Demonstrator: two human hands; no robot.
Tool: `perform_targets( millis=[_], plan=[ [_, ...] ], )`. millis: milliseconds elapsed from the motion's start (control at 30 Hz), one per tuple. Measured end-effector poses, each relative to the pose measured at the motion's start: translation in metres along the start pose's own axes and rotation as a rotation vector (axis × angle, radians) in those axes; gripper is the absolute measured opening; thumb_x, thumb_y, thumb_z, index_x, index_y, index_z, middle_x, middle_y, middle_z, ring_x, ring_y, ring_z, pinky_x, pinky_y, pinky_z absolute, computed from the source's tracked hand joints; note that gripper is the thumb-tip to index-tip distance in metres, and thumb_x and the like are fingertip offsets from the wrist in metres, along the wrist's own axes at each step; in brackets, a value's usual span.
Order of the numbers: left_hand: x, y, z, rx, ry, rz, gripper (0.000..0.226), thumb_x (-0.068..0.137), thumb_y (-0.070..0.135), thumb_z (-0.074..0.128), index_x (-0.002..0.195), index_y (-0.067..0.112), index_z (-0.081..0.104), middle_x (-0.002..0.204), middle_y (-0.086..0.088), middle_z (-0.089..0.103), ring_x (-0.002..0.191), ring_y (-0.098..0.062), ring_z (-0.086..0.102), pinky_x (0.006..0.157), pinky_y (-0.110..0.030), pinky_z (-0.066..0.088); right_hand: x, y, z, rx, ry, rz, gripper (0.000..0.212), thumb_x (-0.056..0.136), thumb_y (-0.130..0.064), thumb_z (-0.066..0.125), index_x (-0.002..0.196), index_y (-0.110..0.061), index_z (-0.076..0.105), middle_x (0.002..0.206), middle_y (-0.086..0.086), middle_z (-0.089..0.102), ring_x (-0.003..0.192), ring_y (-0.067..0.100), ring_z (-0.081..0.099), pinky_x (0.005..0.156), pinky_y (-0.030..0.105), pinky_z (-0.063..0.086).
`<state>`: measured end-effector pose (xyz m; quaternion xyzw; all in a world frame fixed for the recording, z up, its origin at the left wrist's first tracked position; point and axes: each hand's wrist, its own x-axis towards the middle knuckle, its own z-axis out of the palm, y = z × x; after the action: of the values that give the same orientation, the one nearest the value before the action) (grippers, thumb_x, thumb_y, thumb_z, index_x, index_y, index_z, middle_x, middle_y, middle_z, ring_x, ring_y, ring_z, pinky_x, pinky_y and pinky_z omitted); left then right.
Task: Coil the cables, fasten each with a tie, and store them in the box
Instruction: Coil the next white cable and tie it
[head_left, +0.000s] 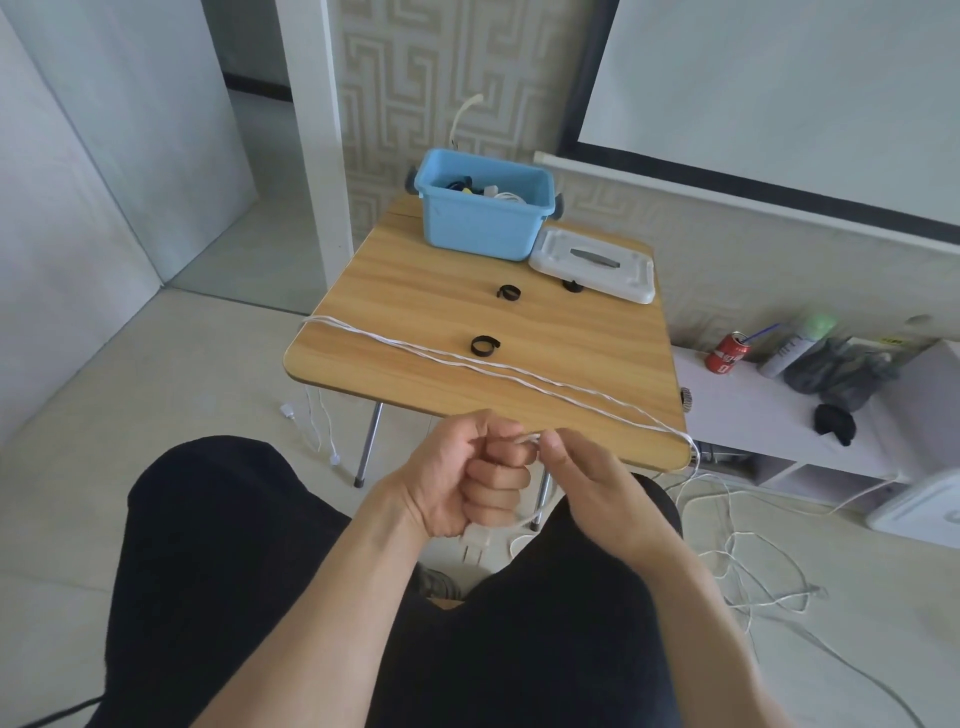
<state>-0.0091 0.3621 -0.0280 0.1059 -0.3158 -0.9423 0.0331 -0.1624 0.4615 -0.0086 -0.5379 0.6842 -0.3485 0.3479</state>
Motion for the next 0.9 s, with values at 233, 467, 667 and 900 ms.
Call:
perform_targets(
  millis=[233,467,667,900],
  plan=[
    [-0.002,0.001,0.005,0.093,0.184,0.044,0.039,0.096,0.034,0.041,0.06,0.02,0.044,0.046,0.01,0.024,0.042,-0.008,0.013,0.036,-0.018,0.018,0.004,-0.009,0.008,0.038,0.171,-0.002,0.042,0.101,-0.037,0.058,0.068,-0.013,0.066,0.051,-0.008,0.049,0.051,0.01,0.036,0.051,0.026,0.03],
    [0.0,0.001,0.009,0.084,0.168,0.058,0.03,0.105,0.025,0.036,0.087,0.008,0.054,0.055,0.006,0.035,0.046,-0.008,0.028,0.048,-0.022,0.031,0.005,-0.009,0.002,0.062,0.36,-0.038,0.037,0.098,-0.041,0.06,0.066,-0.025,0.072,0.056,-0.01,0.061,0.049,0.005,0.039,0.048,0.016,0.031],
    [-0.001,0.0,0.007,0.156,0.139,0.129,0.034,0.104,0.029,0.039,0.073,0.019,0.051,0.054,0.008,0.019,0.045,-0.008,0.015,0.042,-0.02,0.02,0.007,-0.006,0.005,0.087,0.405,-0.005,0.038,0.085,-0.058,0.058,0.068,-0.028,0.074,0.052,-0.005,0.055,0.047,0.005,0.036,0.047,0.016,0.028],
    [-0.004,0.008,-0.01,-0.494,-0.134,0.285,0.03,0.094,0.019,0.049,0.065,0.016,0.047,0.049,0.006,0.026,0.039,-0.012,0.021,0.038,-0.025,0.023,0.006,0.007,0.003,0.07,0.308,0.064,0.046,0.089,-0.059,0.054,0.074,-0.021,0.076,0.046,-0.008,0.023,0.045,0.011,0.02,0.045,0.022,0.019]
  ],
)
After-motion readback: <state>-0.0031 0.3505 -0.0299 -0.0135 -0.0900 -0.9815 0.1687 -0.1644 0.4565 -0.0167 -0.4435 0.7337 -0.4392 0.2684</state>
